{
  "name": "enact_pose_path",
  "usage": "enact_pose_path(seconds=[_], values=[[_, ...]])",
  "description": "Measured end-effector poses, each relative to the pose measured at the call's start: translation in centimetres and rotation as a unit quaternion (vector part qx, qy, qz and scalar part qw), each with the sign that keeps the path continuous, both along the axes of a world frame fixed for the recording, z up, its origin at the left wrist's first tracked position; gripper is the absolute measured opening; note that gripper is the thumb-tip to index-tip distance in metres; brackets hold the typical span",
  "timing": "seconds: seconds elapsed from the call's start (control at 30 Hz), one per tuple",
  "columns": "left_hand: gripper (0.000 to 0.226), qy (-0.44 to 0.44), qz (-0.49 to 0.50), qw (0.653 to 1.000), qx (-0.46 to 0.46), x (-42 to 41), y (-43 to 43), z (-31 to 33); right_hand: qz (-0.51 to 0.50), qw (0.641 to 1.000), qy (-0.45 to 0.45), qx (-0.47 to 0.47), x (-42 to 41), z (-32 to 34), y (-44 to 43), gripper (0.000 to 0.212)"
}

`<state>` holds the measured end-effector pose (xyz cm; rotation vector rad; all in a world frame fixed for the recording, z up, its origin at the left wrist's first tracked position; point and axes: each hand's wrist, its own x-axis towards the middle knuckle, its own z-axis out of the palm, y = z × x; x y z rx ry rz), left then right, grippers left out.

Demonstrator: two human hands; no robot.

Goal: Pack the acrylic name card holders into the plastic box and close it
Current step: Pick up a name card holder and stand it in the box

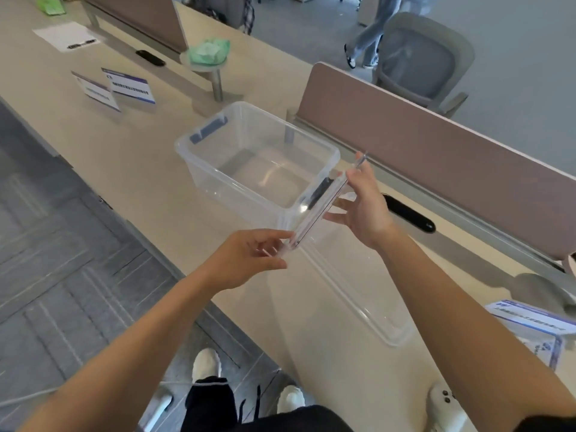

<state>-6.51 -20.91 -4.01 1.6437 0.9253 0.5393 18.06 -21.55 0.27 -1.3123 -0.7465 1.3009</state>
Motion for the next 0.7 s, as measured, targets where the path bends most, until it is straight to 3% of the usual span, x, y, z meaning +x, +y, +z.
enact_pose_path(seconds=[0.17,0.3,0.4,0.53,0.7], values=[[0.061,0.068,-0.066,0.994,0.063,-2.4,6.7,0.0,-0.134,0.99,-0.042,-0.036,-3.7,-0.3,4.9,0.069],[0.069,0.065,-0.106,0.986,0.115,-5.1,11.4,0.3,-0.187,0.982,-0.013,-0.038,-5.7,0.3,8.0,0.065],[0.069,0.023,-0.131,0.98,0.145,-6.4,14.1,0.8,-0.208,0.977,-0.011,-0.041,-6.7,1.0,9.6,0.055],[0.062,-0.058,-0.164,0.967,0.187,-6.1,17.2,2.7,-0.227,0.97,-0.078,-0.035,-7.4,1.7,11.7,0.069],[0.056,-0.072,-0.199,0.937,0.278,-4.4,21.8,1.8,-0.244,0.966,-0.079,-0.031,-6.2,0.6,15.3,0.062]])
